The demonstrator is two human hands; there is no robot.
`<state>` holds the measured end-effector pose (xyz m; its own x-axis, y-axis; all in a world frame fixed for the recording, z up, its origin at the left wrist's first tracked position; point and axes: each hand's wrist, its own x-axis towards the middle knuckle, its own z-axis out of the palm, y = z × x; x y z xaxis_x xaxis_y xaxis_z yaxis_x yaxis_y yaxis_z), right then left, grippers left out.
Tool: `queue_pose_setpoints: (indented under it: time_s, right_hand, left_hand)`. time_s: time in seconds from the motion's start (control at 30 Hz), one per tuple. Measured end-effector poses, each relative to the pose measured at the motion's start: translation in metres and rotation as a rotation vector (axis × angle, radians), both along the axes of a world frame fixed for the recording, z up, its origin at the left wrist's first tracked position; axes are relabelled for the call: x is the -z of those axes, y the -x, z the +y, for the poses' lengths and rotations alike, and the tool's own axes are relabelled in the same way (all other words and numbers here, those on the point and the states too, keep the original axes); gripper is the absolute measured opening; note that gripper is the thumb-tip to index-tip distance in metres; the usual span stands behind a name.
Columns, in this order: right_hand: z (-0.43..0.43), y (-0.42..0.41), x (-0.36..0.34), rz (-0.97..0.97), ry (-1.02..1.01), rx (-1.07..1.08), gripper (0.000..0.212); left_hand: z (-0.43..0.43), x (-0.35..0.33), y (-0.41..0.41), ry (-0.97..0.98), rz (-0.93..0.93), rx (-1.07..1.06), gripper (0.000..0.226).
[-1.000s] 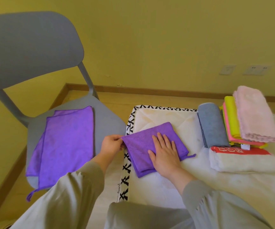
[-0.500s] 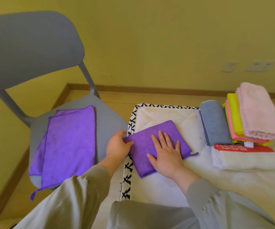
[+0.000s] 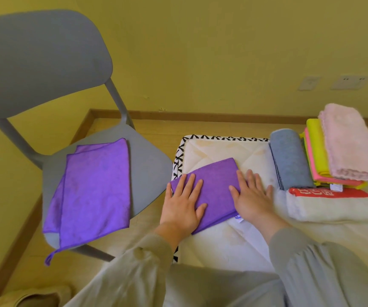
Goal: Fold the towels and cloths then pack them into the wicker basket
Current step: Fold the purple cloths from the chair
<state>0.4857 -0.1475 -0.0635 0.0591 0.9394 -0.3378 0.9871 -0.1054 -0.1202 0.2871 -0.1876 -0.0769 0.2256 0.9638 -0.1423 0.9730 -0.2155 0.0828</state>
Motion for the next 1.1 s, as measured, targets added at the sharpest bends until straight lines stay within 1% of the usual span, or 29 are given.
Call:
queue_pose_setpoints:
  time_s: [0.03,0.1,0.17,0.2,0.23,0.3,0.33,0.43,0.47,0.57,0.63,0.67,0.7,0.77,0.83,0.9,0.93,0.97,1.03,1.07,1.1]
  right_hand:
    - [-0.001,-0.004,-0.001,0.006,-0.007,0.036,0.063]
    - [0.000,-0.006,-0.006,0.017,-0.107,0.077,0.063]
    - [0.004,-0.002,-0.013,0.022,-0.214,0.089,0.053]
    - [0.008,0.000,-0.018,0.058,-0.209,0.128,0.049]
    - [0.012,0.001,-0.022,0.143,-0.171,0.205,0.046]
    - [0.018,0.000,-0.026,0.403,-0.053,0.386,0.041]
    - [0.019,-0.001,-0.026,0.489,-0.008,0.434,0.036]
    - [0.021,-0.005,-0.027,0.560,0.040,0.423,0.015]
    - [0.021,-0.005,-0.028,0.587,0.039,0.417,0.011]
    - [0.020,-0.002,-0.035,0.673,0.003,0.387,0.011]
    - [0.018,0.004,-0.040,0.804,-0.015,0.362,0.006]
    - [0.016,0.007,-0.043,0.877,-0.024,0.336,0.003]
    - [0.014,0.009,-0.047,0.935,-0.027,0.294,0.005]
    - [0.010,0.012,-0.060,0.992,-0.017,0.189,0.010]
    - [0.006,0.013,-0.079,1.004,-0.015,0.067,0.019]
    - [0.002,0.016,-0.099,0.997,0.004,-0.037,0.028]
    - [-0.002,0.017,-0.108,0.995,0.019,-0.081,0.032]
    - [-0.006,0.019,-0.118,0.982,0.033,-0.128,0.035]
    - [-0.012,0.021,-0.133,0.931,0.046,-0.228,0.038]
    - [-0.016,0.023,-0.140,0.906,0.046,-0.272,0.038]
    - [-0.019,0.024,-0.149,0.886,0.047,-0.301,0.038]
  left_hand:
    - [-0.001,-0.001,-0.001,0.005,-0.002,-0.001,0.073]
    - [-0.003,-0.001,-0.001,0.004,-0.002,-0.006,0.073]
    - [-0.003,-0.001,-0.001,0.008,0.002,-0.011,0.074]
    - [-0.002,-0.001,0.000,0.011,0.003,-0.011,0.075]
    - [-0.002,-0.001,0.000,0.013,0.006,-0.011,0.075]
    - [-0.002,-0.001,-0.001,0.018,0.015,-0.006,0.075]
    - [-0.002,0.000,-0.001,0.019,0.016,-0.006,0.075]
    - [-0.001,0.001,-0.002,0.034,0.017,-0.010,0.076]
    - [0.000,0.001,-0.002,0.042,0.016,-0.007,0.077]
    - [0.002,0.000,-0.001,0.088,0.035,-0.007,0.081]
    - [0.002,-0.006,-0.002,0.116,0.041,-0.016,0.080]
    - [0.003,-0.011,-0.004,0.130,0.033,-0.022,0.075]
    - [0.005,-0.019,-0.006,0.143,-0.013,-0.043,0.070]
    - [0.010,-0.035,-0.008,0.135,-0.232,-0.148,0.072]
    - [0.017,-0.055,-0.007,0.113,-0.557,-0.265,0.083]
    - [0.024,-0.077,-0.001,0.191,-0.889,-0.310,0.095]
    - [0.025,-0.089,0.003,0.258,-1.003,-0.309,0.098]
    - [0.025,-0.101,0.008,0.320,-1.068,-0.301,0.100]
    - [0.026,-0.122,0.017,0.408,-1.128,-0.282,0.102]
    - [0.024,-0.132,0.022,0.438,-1.150,-0.265,0.100]
    - [0.021,-0.141,0.027,0.470,-1.167,-0.239,0.093]
